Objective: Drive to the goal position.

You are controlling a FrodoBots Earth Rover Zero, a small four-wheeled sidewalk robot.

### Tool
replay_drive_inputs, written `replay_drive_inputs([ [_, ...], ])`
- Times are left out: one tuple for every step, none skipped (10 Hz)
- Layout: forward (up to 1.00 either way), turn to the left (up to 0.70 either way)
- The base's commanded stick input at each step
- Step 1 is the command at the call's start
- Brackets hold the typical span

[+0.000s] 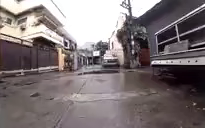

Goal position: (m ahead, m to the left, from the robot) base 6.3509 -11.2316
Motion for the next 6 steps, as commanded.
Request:
replay_drive_inputs([
  [1.00, -0.21],
  [1.00, -0.08],
  [1.00, 0.00],
  [1.00, 0.00],
  [1.00, -0.07],
  [1.00, -0.25],
])
